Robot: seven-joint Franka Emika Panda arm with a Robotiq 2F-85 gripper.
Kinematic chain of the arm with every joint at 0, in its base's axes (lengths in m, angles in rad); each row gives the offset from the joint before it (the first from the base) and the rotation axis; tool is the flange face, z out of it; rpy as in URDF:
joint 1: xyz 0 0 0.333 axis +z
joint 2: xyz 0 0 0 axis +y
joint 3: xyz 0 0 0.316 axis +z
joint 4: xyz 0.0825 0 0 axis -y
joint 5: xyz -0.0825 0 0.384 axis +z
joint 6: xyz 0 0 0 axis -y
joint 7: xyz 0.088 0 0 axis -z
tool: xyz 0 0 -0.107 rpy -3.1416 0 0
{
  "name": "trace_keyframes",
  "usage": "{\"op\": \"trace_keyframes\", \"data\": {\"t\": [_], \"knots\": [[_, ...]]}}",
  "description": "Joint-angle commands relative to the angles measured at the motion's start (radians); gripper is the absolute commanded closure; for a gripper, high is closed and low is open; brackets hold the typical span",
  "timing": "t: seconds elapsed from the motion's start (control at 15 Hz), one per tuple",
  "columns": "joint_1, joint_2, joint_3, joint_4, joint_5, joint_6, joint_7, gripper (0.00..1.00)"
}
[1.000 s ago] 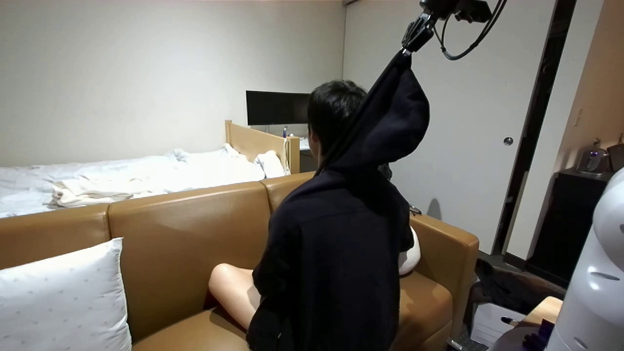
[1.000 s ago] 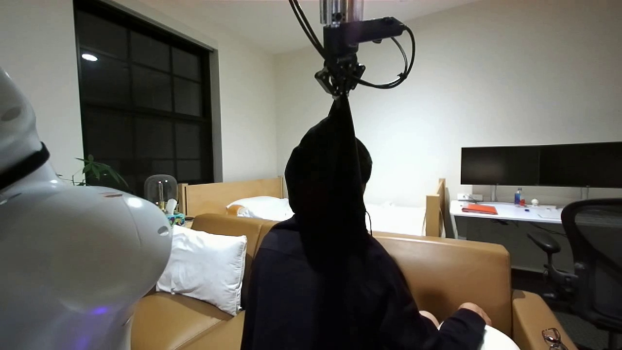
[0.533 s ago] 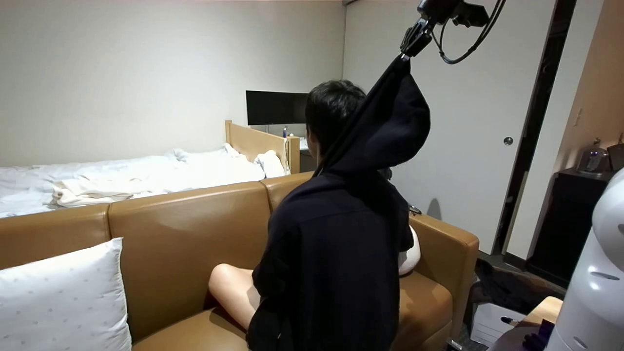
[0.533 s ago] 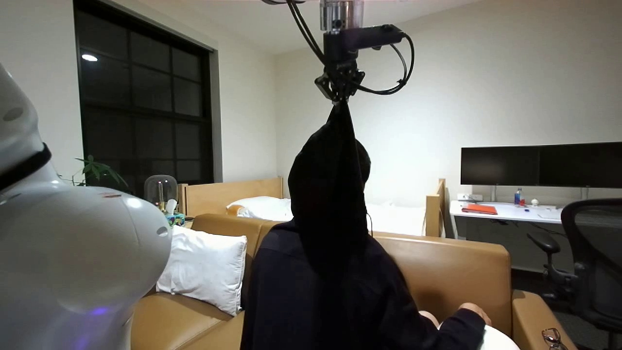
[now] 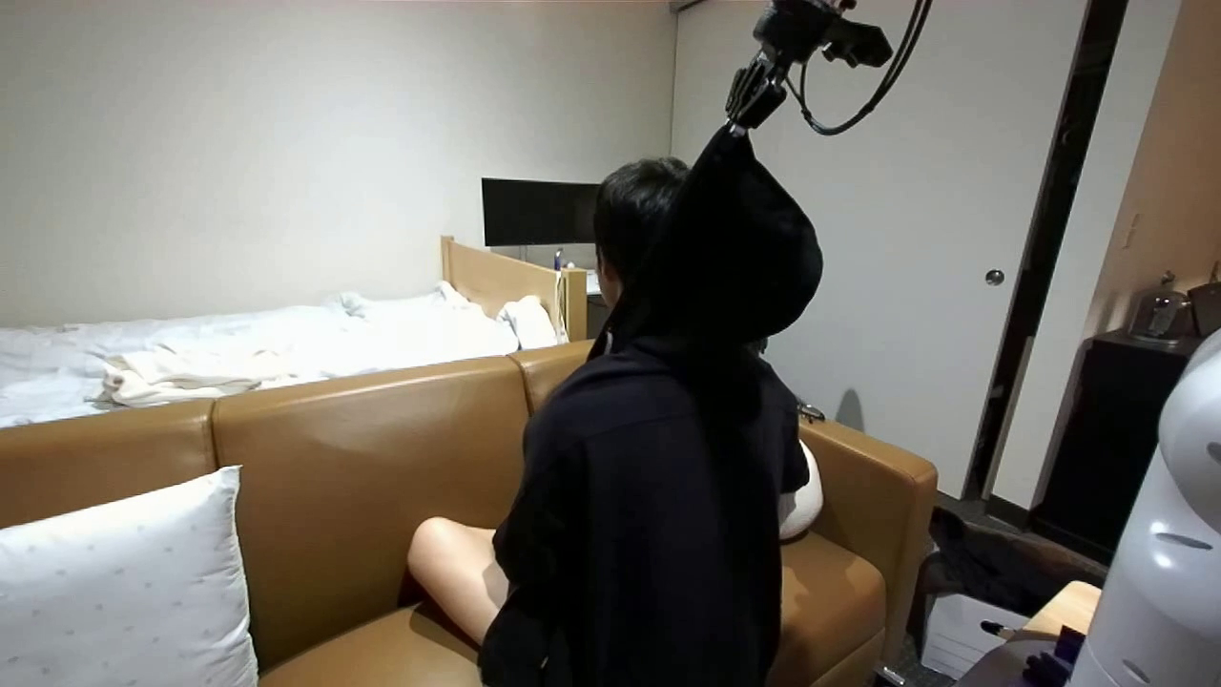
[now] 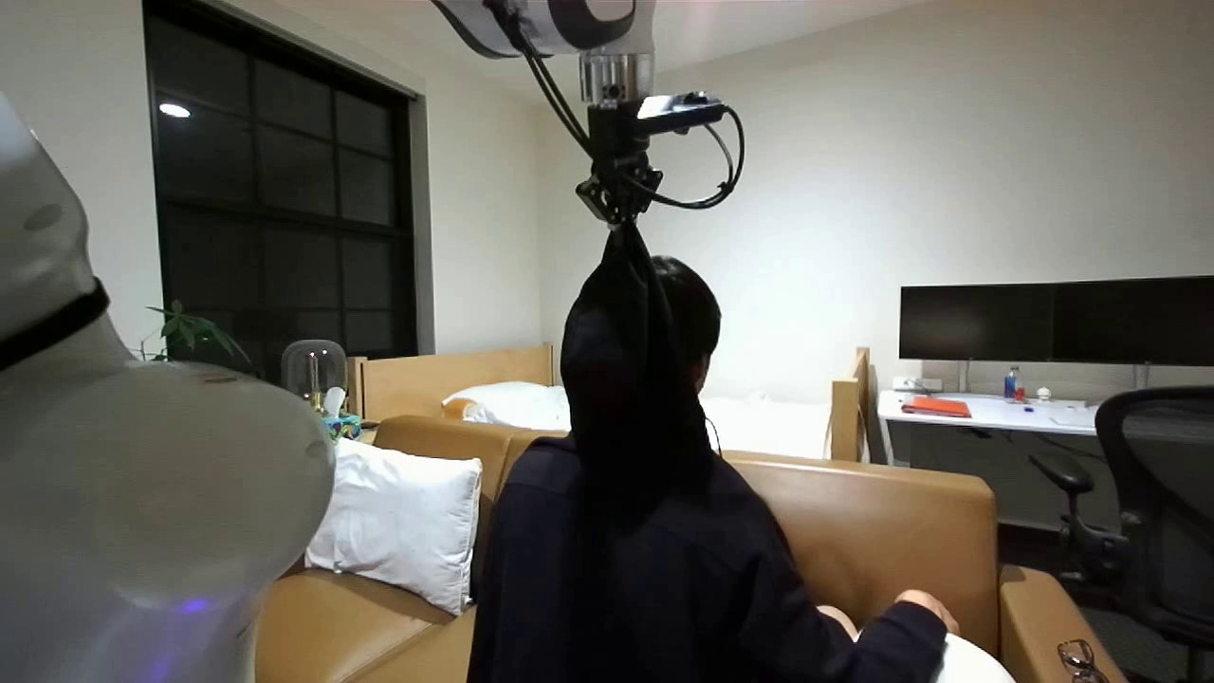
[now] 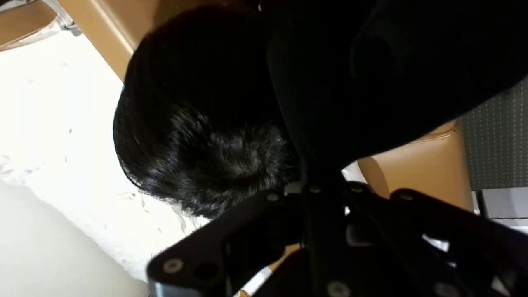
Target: Put the hood over his head
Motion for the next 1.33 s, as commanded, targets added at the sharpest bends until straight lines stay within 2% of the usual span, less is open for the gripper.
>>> {"op": "trace_keyframes", "data": {"t": [0.0, 0.27, 0.73, 1.27], "knots": [[-0.013, 0.061, 0.035, 0.03, 0.016, 0.057, 0.02, 0.99], [-0.028, 0.12, 0.018, 0.093, 0.04, 0.063, 0.039, 0.99], [-0.078, 0.229, -0.026, 0.283, 0.096, 0.009, 0.07, 0.99], [-0.104, 0.369, 0.012, 0.372, 0.136, 0.036, 0.068, 0.99]]}}
